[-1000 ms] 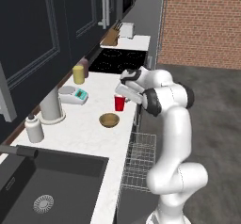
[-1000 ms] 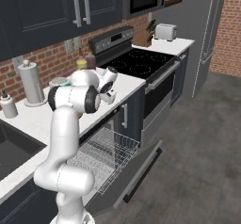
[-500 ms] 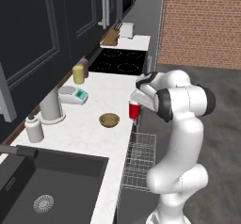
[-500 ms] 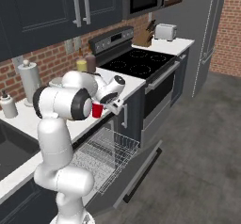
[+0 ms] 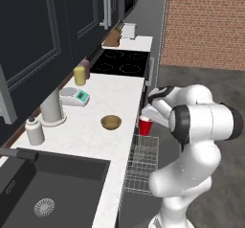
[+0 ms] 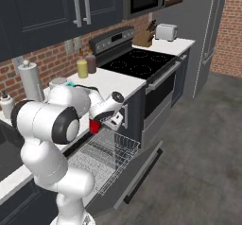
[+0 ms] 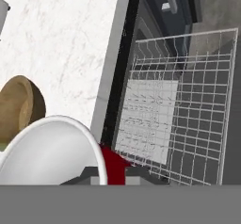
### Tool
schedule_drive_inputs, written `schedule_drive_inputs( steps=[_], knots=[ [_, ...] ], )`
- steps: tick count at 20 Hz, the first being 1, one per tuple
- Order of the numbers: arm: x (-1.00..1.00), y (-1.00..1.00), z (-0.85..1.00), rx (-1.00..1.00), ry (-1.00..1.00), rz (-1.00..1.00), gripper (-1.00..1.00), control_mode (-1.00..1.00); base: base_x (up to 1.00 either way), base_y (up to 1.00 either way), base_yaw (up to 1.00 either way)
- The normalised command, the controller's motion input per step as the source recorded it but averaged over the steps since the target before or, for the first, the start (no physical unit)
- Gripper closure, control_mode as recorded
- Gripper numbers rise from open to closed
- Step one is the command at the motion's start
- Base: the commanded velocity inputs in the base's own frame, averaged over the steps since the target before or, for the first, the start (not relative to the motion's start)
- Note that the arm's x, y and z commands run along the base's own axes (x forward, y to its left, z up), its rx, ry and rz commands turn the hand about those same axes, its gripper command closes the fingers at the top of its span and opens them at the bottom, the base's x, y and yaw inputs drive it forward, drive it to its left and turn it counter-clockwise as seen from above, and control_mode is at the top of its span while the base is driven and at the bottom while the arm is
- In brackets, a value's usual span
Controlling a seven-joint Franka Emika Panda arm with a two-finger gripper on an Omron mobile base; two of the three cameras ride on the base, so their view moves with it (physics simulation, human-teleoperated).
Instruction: Pick up the cup and bowl from the counter, place them in the dishwasher, and close the dishwasher door.
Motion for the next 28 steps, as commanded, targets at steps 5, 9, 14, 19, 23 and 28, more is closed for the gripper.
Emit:
schedule_drive_inputs(
  steps=[5,9,14,19,23,28],
  knots=[
    [-0.19,-0.04,-0.02,-0.01,0.00,0.00,1.00,-1.00,0.00,0.00,0.00],
    [-0.01,-0.12,-0.31,0.09,0.00,0.00,1.00,-1.00,0.00,0.00,0.00],
    [0.11,-0.11,-0.65,0.08,0.00,0.00,1.00,-1.00,0.00,0.00,0.00],
    [0.29,-0.03,-0.68,0.02,0.00,0.08,1.00,-1.00,0.00,0.00,0.00],
    [0.33,-0.15,-0.59,0.00,0.00,0.18,1.00,-1.00,0.00,0.00,0.00],
    [0.27,-0.01,-0.53,0.00,0.00,0.22,1.00,-1.00,0.00,0.00,0.00]
  ],
)
